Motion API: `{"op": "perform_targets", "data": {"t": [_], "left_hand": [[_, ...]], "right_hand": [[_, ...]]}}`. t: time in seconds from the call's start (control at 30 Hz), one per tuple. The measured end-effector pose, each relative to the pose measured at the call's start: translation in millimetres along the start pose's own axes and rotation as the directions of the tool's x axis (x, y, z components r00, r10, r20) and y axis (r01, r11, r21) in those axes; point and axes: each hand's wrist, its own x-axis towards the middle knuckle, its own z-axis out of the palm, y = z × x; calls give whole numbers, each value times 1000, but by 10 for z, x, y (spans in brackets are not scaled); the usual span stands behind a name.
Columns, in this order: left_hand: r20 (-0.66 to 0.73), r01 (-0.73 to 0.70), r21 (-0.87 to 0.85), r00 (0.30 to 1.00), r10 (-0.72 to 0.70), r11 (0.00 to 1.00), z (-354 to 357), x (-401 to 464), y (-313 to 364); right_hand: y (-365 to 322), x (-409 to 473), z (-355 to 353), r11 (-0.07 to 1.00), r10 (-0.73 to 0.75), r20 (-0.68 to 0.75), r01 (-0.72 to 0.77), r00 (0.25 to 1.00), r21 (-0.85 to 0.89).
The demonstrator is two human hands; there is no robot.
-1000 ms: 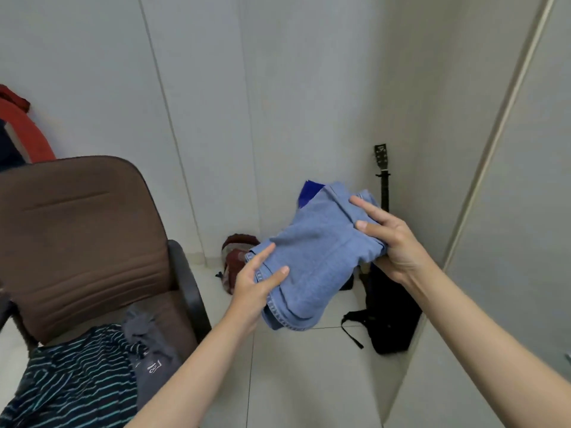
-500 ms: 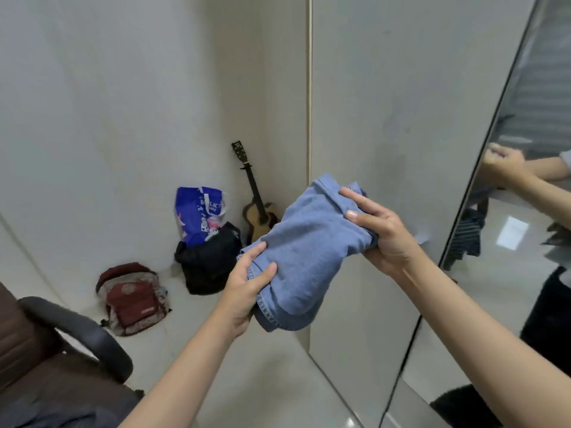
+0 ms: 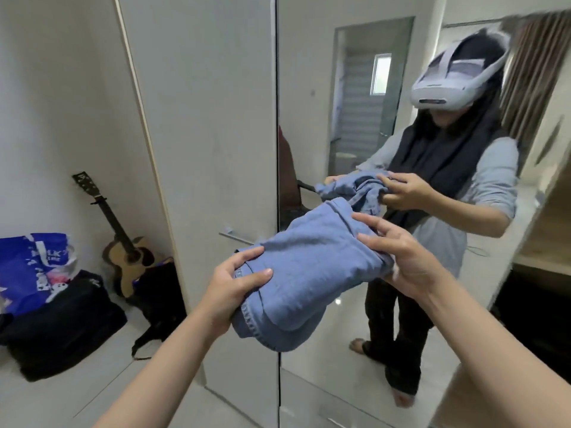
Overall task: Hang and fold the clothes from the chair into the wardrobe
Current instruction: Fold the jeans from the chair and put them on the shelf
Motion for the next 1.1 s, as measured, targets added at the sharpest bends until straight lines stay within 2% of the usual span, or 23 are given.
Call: {"op": "perform_targets", "data": {"t": [0.17,0.33,0.5,0.6,0.73,0.87,0.97,1.1], "left_hand": [[95,-1,61,995,-5,998,514,-59,-108],[180,25,60,983,-36,998,928,-230,-214],[292,54,99,953,-80,994,1303,-438,-244],[374,56,115,923,-96,992,1540,-539,-213],[456,84,82,883,-112,993,1862,-688,-97],[518,105,13,850,-96,994,2193,-776,154],[549,82,-36,834,-49,996,2469,-807,409],[565,-28,-94,821,76,995,2849,-831,744]], "right_hand": [[-218,-508,-552,992,41,86,-30,995,-122],[-250,-1020,-905,982,190,164,-184,968,-51],[-202,-1602,-1177,958,286,22,-286,958,23],[-248,-1982,-1241,965,260,-81,-262,962,-13],[-478,-2391,-1282,980,185,-93,-191,978,-61],[-834,-2696,-1327,991,99,-170,-113,981,-75],[-1143,-2878,-1331,996,10,-205,-27,979,-82],[-1478,-3063,-1509,987,-117,-352,68,929,-147]]}}
